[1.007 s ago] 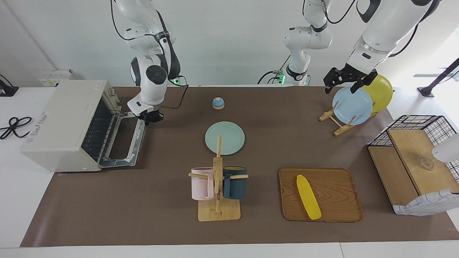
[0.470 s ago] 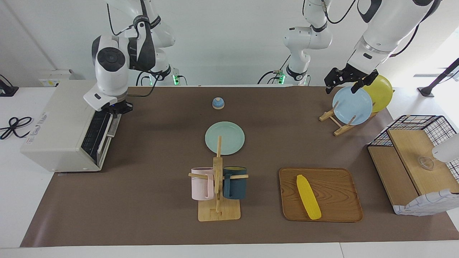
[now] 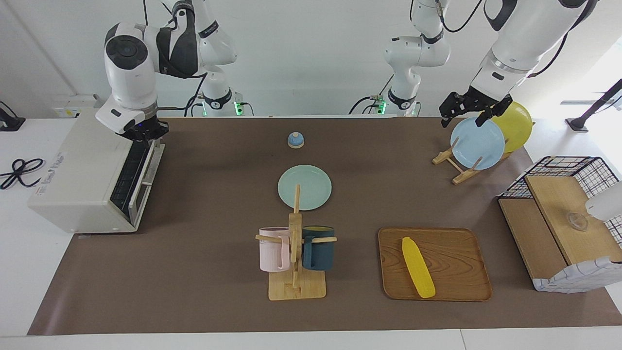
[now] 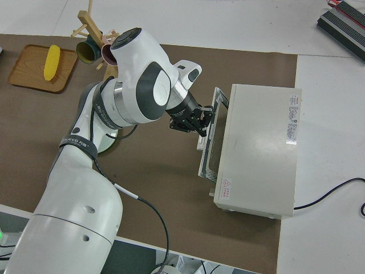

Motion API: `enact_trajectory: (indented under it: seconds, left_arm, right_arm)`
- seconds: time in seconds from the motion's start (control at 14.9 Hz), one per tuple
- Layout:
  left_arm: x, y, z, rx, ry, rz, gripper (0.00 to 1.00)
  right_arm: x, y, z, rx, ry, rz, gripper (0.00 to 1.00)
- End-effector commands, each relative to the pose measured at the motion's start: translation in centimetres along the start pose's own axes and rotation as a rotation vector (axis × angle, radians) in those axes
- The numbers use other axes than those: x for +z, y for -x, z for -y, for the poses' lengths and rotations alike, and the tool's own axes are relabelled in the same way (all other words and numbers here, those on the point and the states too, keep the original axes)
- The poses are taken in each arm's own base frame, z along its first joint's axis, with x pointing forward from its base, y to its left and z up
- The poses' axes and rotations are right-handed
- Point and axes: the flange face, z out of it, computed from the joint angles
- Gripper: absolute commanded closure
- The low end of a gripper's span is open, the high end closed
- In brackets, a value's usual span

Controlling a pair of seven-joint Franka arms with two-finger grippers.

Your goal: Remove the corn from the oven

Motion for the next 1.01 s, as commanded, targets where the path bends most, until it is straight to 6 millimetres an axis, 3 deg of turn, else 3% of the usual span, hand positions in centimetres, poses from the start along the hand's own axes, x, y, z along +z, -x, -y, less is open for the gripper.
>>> enact_trajectory:
  seconds: [0.0, 0.13, 0.2, 0.4, 0.6, 0.94]
  left_arm:
    - [-0.2, 0.8, 0.3, 0.001, -0.019, -0.007, 0.0]
    - [-0.3, 0.9, 0.2, 0.003, -0.019, -0.009, 0.0]
    - [-0.3, 0.8, 0.2, 0.001, -0.02, -0.007, 0.0]
    - [-0.3, 0.9, 0.1, 0.004, -0.019, -0.009, 0.0]
    - [-0.4, 0.9, 0.2, 0.003, -0.019, -0.012, 0.0]
    - [-0.4, 0.9, 0.1, 0.003, -0.019, -0.012, 0.0]
  right_arm:
    - [1.6, 0.4, 1.2, 0.162, -0.254, -0.011, 1.0]
    - [3.0, 0.3, 4.0, 0.2, -0.285, -0.063, 1.0]
    - [4.0, 0.6, 3.9, 0.197, -0.282, -0.067, 1.0]
    - [5.9, 2.0, 0.1, 0.132, -0.226, -0.047, 1.0]
    - [6.4, 2.9, -2.1, 0.074, -0.093, -0.005, 1.0]
    - [6.4, 3.0, -3.0, 0.008, -0.021, 0.001, 1.0]
